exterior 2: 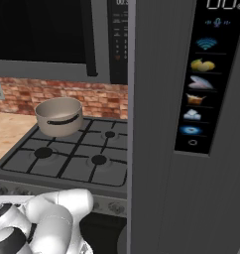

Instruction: Retrieve the frozen meat and place it in the pot on a burner. Then turn the burner on.

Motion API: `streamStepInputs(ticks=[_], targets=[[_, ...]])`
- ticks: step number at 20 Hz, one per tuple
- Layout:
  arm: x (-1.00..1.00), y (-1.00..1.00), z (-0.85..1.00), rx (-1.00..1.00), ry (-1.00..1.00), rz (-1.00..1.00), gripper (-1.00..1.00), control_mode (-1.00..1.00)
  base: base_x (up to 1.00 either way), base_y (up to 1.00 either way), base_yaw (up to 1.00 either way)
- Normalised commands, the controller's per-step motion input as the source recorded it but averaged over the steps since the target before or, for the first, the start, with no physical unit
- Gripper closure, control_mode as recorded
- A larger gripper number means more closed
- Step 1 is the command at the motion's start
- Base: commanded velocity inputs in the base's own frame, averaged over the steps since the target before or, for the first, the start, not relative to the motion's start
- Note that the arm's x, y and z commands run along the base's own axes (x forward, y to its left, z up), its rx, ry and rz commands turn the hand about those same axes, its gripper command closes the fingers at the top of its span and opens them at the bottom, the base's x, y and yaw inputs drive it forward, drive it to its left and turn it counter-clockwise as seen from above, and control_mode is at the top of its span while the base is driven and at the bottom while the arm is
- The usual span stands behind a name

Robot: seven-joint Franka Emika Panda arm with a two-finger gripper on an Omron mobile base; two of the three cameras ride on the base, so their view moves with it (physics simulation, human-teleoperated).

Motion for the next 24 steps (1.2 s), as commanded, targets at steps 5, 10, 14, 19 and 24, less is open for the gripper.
streamStepInputs(ticks=[5,10,14,19,24], targets=[[0.00,0.00,-0.12,0.02,-0.06,0.00,-1.00,-1.00,0.00,0.00,0.00],[0.04,0.00,-0.05,0.05,-0.09,0.00,-1.00,-1.00,0.00,0.00,0.00],[0.10,0.00,-0.03,0.11,-0.07,0.00,-1.00,-1.00,0.00,0.00,0.00],[0.18,0.00,-0.25,0.11,0.00,0.00,-1.00,-1.00,0.00,0.00,0.00],[0.15,0.00,-0.30,0.13,0.00,0.00,-1.00,-1.00,0.00,0.00,0.00]])
